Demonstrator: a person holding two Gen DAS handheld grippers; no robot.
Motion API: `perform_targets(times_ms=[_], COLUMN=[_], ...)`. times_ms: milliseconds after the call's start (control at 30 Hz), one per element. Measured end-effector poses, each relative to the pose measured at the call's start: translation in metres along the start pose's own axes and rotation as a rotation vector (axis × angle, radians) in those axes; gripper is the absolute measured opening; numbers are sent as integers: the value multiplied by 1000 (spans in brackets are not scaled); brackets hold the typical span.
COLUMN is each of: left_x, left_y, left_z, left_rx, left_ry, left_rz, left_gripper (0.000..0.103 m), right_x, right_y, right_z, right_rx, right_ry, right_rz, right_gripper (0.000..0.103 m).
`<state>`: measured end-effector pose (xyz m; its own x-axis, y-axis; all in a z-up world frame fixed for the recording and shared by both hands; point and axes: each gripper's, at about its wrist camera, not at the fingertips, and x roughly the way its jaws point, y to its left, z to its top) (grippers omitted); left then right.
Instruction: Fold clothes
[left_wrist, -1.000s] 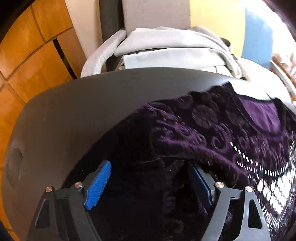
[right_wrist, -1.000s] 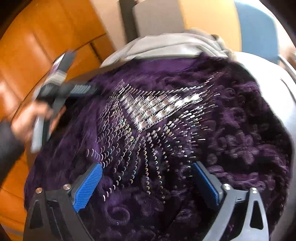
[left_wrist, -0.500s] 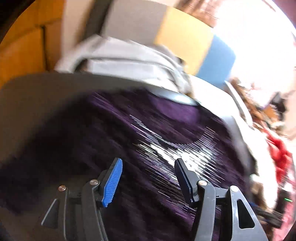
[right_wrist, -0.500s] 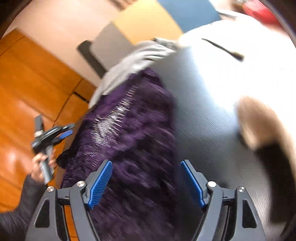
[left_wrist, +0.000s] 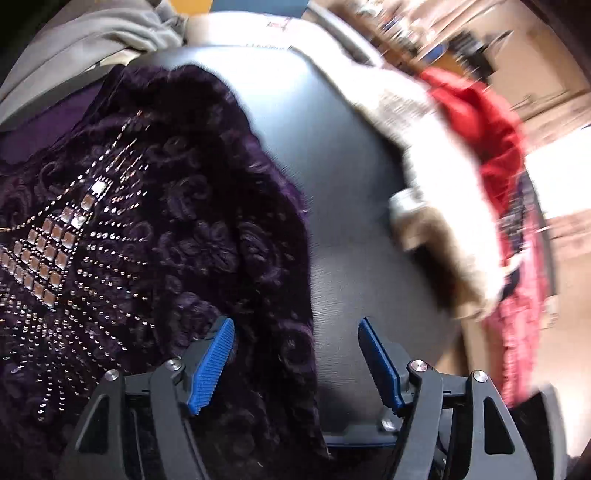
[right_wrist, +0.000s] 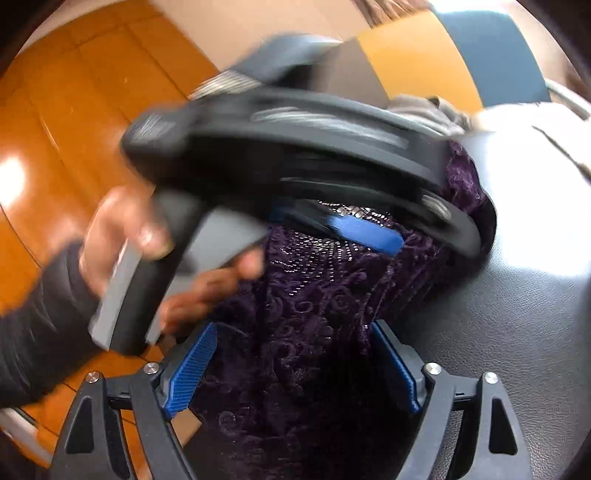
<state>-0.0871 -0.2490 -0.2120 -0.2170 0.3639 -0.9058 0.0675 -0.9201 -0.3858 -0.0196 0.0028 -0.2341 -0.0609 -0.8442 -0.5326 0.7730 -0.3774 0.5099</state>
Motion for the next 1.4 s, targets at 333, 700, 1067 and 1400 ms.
perform_targets(times_ms=[333, 700, 1067, 1400], left_x=[-16, -93, -65, -76], left_y=[27, 143, 212, 208], left_z=[-12, -109, -170, -178], left_rx=[-51, -370, -565, -517], left_ry=[-40, -329, -395, -427], left_rz=[32, -175, -288, -257], left_gripper=[8, 8, 9, 29], right_x=[1, -8, 118, 158], right_y=[-2, -86, 2, 62], right_z=[-8, 14, 51, 48], right_rx=[14, 314, 0, -399], right_ry=[-7, 25, 253, 343], right_rz=[68, -171, -108, -324], right_gripper=[86, 78, 48, 8])
